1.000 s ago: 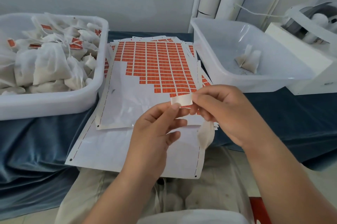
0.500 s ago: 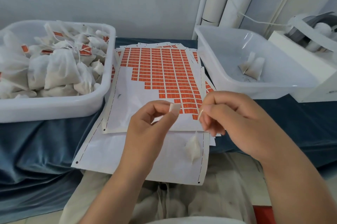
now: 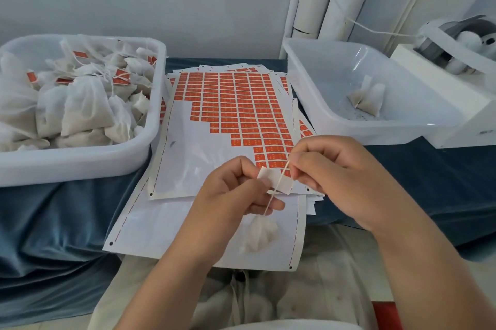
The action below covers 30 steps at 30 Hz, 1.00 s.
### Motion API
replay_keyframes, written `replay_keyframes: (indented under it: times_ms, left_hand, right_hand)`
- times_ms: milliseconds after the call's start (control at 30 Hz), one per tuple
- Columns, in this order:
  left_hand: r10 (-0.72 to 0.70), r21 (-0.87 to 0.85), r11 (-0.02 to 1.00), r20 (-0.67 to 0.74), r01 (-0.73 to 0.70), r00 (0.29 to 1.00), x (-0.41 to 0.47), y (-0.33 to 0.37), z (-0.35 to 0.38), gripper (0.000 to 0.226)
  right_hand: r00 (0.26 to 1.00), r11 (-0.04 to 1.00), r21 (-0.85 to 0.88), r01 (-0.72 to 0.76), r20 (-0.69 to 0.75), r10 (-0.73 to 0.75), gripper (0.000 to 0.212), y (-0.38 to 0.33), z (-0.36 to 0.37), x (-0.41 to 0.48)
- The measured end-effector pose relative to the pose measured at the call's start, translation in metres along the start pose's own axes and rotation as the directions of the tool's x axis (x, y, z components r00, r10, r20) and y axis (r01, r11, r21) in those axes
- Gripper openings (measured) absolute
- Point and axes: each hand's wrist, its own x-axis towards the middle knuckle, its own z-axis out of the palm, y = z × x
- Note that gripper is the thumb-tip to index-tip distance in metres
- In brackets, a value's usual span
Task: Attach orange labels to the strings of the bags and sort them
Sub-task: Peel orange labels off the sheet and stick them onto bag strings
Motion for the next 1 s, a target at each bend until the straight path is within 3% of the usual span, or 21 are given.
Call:
replay_keyframes:
  times_ms: [267,400,533,633,800,900,1000]
  left_hand:
    - [0.016,0.058,0.998,0.024,-0.018,1.0,-0.003,0.002,0.004,0.012]
    - [0.051,0.109,0.993,-0.004,-0.05,0.999,-0.003,0.002,0.004,0.024]
    - [0.11,0.194,0.976,-0.041,-0.1,0.993,-0.003,-0.002,0.001,0.025]
    - [0.141,0.129,0.982,-0.029,-0.136,0.99,-0.003,0.0,-0.003,0.012]
    - [0.132,0.102,0.986,-0.027,-0.128,0.991,-0.001,-0.001,-0.007,0.017]
    - [0.107,0.094,0.99,-0.039,-0.103,0.993,0.0,-0.002,-0.007,0.022]
    - [0.021,-0.053,0.998,-0.056,-0.024,0.998,0.002,0.0,-0.006,0.031]
  right_hand:
    - [0.994,0.995,0.012,-0.098,-0.05,0.098,0.033,0.01,0.003,0.008]
    - [0.987,0.989,0.021,-0.147,-0.069,0.148,0.033,0.01,0.007,0.01]
    - [0.981,0.968,0.178,-0.178,-0.051,0.19,0.038,0.008,0.01,0.011]
    - [0.979,0.915,0.353,-0.194,0.013,0.202,0.032,0.009,0.013,0.015]
    - [0.977,0.799,0.564,-0.208,0.08,0.198,0.029,0.018,0.02,0.02]
    - [0.978,0.792,0.576,-0.203,0.079,0.193,0.029,0.022,0.024,0.022]
    - [0.982,0.793,0.581,-0.184,0.078,0.17,0.027,0.024,0.023,0.023]
